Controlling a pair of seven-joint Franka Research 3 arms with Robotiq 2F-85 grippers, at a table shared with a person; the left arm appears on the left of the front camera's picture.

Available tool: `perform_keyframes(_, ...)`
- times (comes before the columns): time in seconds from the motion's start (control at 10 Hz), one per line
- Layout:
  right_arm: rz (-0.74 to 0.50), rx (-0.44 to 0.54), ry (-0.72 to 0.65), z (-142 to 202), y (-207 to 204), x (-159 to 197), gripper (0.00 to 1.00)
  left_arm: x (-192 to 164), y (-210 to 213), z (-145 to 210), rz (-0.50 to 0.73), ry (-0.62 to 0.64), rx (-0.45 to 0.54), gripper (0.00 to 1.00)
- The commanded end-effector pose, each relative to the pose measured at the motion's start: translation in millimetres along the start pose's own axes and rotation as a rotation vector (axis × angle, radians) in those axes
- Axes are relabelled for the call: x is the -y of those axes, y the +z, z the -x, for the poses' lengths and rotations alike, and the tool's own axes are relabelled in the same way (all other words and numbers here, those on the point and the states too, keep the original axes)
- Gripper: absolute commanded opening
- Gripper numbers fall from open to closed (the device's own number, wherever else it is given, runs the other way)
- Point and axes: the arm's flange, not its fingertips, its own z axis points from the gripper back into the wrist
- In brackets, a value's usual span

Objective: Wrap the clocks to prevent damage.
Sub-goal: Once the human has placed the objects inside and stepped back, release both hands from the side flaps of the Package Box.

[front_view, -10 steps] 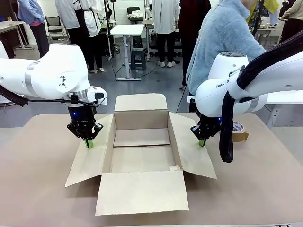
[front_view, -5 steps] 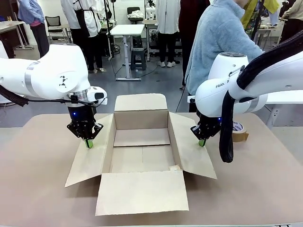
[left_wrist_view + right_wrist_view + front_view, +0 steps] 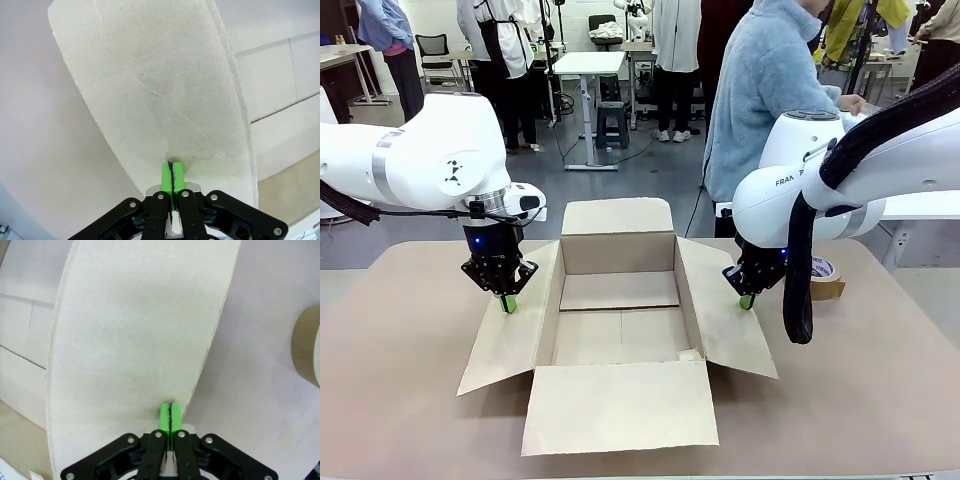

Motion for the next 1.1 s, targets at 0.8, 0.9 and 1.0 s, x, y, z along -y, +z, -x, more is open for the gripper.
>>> perform_keyframes(0.8,-0.006,-0.001,-0.015,0.0,-0.7,0.1,0.01,-0.5,2.5,1.5,-0.001,0.005,0.002,0.0)
perform_keyframes(0.9,-0.006,-0.001,-0.015,0.0,-0.7,0.1,0.01,-0.5,2.5,1.5,-0.001,0.005,0.002,0.0)
perform_keyframes(1.0,-0.006,-0.001,-0.015,0.0,-0.7,0.1,0.01,-0.5,2.5,1.5,-0.001,0.005,0.002,0.0)
